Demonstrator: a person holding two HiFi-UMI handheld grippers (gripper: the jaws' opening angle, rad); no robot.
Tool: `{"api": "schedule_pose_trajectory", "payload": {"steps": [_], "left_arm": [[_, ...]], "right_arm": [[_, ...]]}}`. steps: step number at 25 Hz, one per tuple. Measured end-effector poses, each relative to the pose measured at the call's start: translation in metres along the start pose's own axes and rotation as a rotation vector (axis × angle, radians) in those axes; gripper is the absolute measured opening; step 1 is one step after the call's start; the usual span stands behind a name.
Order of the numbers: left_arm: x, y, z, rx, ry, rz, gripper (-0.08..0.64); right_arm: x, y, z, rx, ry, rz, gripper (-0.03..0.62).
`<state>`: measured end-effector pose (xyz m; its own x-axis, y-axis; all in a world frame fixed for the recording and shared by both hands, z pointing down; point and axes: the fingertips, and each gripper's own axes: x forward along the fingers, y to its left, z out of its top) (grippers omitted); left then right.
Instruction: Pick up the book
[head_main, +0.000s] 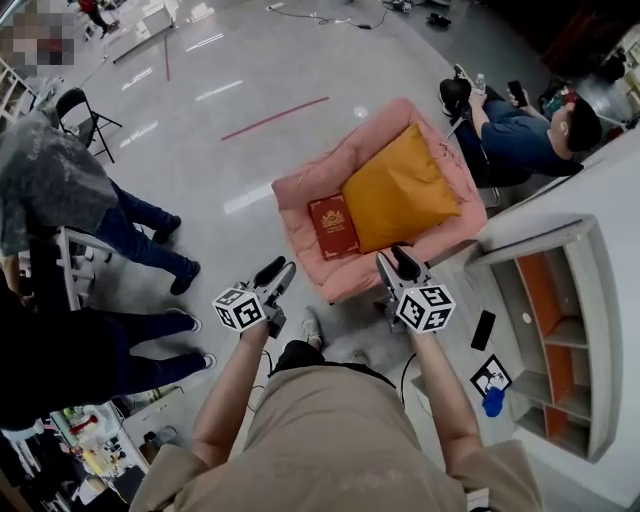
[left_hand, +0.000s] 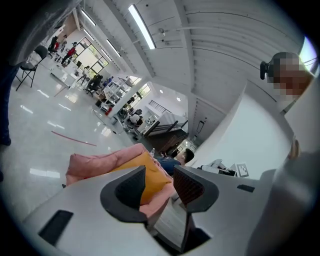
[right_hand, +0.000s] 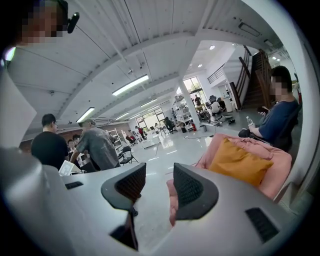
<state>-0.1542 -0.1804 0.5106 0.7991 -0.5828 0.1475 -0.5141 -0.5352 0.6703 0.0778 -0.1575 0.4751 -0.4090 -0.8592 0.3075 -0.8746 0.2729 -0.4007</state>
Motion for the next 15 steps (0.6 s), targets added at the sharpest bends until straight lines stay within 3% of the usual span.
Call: {"api": "schedule_pose_trajectory", "payload": {"steps": [7,15], "left_arm": [[0.01,0.047,0.024,-0.005,0.024,-0.038,0.166],[0.021,0.073,0.023,-0.039,0.056,-0.052,0.166]], "right_arm": [[0.034,0.007,-0.008,0.017,0.001,-0.057,0.163],[0.053,0.011,-0.019,0.014,0.03,-0.079,0.163]]}}
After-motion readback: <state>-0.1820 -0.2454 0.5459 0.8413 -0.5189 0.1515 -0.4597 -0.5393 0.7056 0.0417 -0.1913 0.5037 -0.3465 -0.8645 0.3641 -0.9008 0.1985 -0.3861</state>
